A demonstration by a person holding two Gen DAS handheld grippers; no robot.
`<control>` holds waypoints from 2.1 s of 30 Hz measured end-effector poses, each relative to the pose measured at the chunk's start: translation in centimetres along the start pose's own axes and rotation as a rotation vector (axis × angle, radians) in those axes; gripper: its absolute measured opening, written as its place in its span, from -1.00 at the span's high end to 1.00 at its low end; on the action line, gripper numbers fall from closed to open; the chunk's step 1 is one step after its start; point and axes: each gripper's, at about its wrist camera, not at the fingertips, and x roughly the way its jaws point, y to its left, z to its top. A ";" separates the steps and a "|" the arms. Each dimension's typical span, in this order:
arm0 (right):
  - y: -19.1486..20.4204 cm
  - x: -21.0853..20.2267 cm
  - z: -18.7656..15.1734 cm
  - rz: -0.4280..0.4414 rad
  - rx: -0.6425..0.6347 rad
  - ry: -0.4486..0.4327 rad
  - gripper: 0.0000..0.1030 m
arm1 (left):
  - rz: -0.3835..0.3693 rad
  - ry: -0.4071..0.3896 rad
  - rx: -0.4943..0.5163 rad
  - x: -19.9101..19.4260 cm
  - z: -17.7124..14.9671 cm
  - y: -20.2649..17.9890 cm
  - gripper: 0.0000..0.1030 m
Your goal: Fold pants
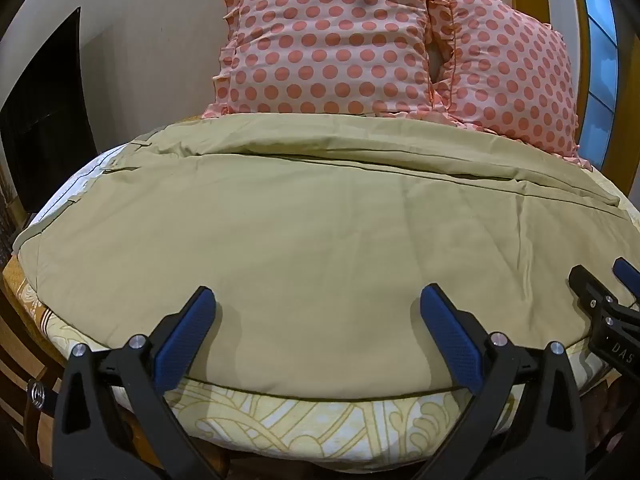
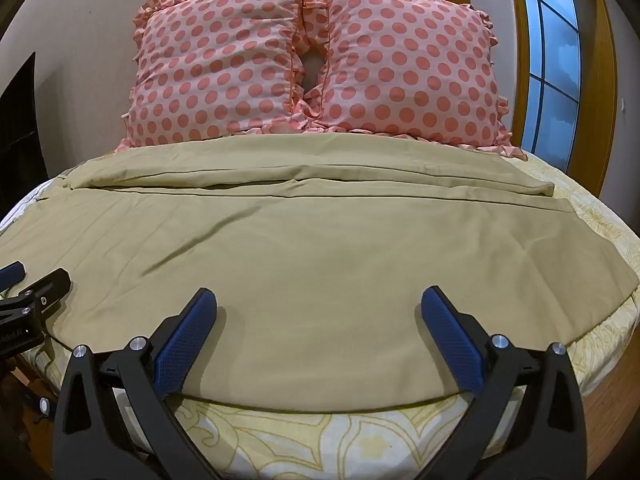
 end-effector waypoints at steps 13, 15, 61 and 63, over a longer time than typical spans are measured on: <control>0.0 0.0 0.0 0.000 0.000 0.002 -0.97 | 0.000 -0.003 0.000 0.0 0.0 0.0 -0.97; 0.0 0.0 0.0 0.000 0.000 0.001 -0.97 | 0.000 -0.004 0.000 0.0 0.0 0.0 -0.97; -0.1 0.0 -0.6 -0.003 0.001 -0.017 -0.97 | 0.002 -0.056 0.003 -0.3 -0.1 0.3 -0.97; -0.1 0.0 -0.6 -0.003 0.001 -0.018 -0.97 | 0.002 -0.057 0.003 -0.3 -0.1 0.3 -0.97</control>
